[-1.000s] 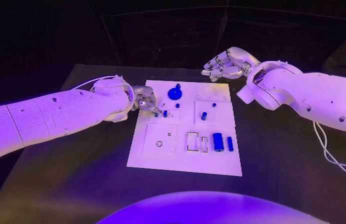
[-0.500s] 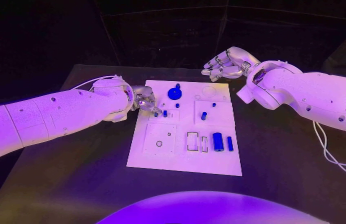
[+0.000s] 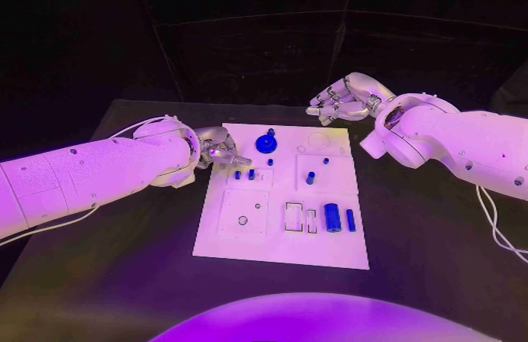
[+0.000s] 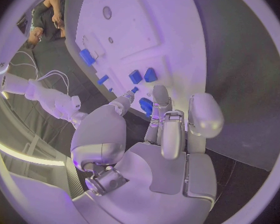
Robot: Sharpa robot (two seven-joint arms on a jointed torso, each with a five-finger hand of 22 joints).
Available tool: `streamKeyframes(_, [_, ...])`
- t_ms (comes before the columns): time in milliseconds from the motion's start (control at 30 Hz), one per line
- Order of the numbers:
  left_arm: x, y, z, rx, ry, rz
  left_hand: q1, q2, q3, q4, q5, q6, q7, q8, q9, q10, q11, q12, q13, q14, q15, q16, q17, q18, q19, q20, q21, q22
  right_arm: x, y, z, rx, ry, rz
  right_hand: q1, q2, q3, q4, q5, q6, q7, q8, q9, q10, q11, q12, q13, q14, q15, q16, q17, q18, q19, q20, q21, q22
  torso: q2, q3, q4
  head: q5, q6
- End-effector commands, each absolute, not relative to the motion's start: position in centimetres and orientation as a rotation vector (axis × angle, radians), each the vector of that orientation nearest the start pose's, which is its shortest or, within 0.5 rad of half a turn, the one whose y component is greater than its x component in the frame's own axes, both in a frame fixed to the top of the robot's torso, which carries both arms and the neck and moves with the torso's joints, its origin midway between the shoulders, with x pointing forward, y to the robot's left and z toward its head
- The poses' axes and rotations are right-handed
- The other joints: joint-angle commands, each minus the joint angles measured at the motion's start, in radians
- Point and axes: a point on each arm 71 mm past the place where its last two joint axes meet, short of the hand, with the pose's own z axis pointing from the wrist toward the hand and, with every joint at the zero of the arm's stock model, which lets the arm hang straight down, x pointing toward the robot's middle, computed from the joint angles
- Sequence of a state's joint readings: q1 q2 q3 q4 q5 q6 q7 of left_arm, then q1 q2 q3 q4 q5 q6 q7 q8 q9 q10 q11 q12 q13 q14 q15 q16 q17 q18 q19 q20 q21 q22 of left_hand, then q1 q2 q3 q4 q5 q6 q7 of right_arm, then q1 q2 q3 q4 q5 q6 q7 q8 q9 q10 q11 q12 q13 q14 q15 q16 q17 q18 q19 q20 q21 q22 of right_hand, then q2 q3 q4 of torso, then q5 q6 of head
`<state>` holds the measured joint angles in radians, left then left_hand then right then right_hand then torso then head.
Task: Assemble the parts on the task board
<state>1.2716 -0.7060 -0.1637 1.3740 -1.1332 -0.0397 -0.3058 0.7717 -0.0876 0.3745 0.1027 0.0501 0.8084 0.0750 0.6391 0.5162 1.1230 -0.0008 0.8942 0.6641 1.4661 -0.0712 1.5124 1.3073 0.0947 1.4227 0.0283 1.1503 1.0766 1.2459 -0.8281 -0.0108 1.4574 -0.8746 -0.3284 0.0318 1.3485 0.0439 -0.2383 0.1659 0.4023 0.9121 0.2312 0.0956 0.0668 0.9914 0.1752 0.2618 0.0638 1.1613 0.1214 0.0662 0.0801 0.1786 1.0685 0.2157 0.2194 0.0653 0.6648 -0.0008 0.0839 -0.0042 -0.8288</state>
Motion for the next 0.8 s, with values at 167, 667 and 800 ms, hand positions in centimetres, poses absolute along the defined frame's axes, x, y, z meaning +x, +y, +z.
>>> streamKeyframes(167, [51.2, 18.7, -21.2, -0.398, 1.912, -0.857, 0.190, -0.012, -0.045, -0.002, 0.004, -0.094, 0.063, -0.055, -0.072, -0.181, 0.062, -0.122, -0.094, -0.103, 0.055, -0.357, -0.264, 0.083, -0.195, 0.051, -0.444, -0.434, 51.1, -21.3, -15.5, 0.355, 1.657, 0.982, -0.008, -0.002, -0.003, 0.003, 0.005, -0.002, 0.005, -0.004, 0.000, -0.006, -0.001, -0.004, -0.001, -0.009, 0.002, -0.002, -0.002, 0.005, 0.001, 0.009, -0.007, 0.000, 0.000, 0.0003, 0.0014, -0.002, 0.000])
streamKeyframes(667, [51.5, 13.4, -21.0, 0.280, 1.800, -0.866, 0.564, -0.052, 0.026, -0.213, 0.000, 0.037, 0.084, -0.291, -0.317, -0.209, 0.094, -0.459, -0.440, -0.186, 0.073, -0.792, -0.662, 0.090, -0.171, 0.067, -0.636, -0.591, 51.2, -21.0, -15.6, 0.350, 1.660, 0.989, -0.004, 0.003, 0.001, 0.002, 0.007, -0.003, 0.004, -0.004, 0.000, -0.007, -0.001, -0.005, -0.001, -0.009, 0.002, -0.002, -0.004, 0.005, 0.002, 0.010, -0.009, 0.000, 0.002, 0.0009, -0.0017, -0.014, 0.013])
streamKeyframes(800, [51.8, 12.5, -21.2, 0.403, 1.788, -0.811, 0.541, -0.059, -0.004, -0.202, 0.002, 0.057, 0.079, -0.320, -0.341, -0.202, 0.093, -0.479, -0.472, -0.135, 0.072, -0.734, -0.620, 0.088, -0.132, 0.068, -0.628, -0.592, 51.2, -20.8, -15.6, 0.347, 1.662, 0.994, -0.004, 0.003, 0.001, 0.002, 0.007, -0.003, 0.004, -0.004, 0.000, -0.007, -0.001, -0.005, -0.001, -0.009, 0.002, -0.002, -0.004, 0.005, 0.002, 0.010, -0.009, 0.000, 0.001, 0.0003, -0.0013, -0.015, 0.015])
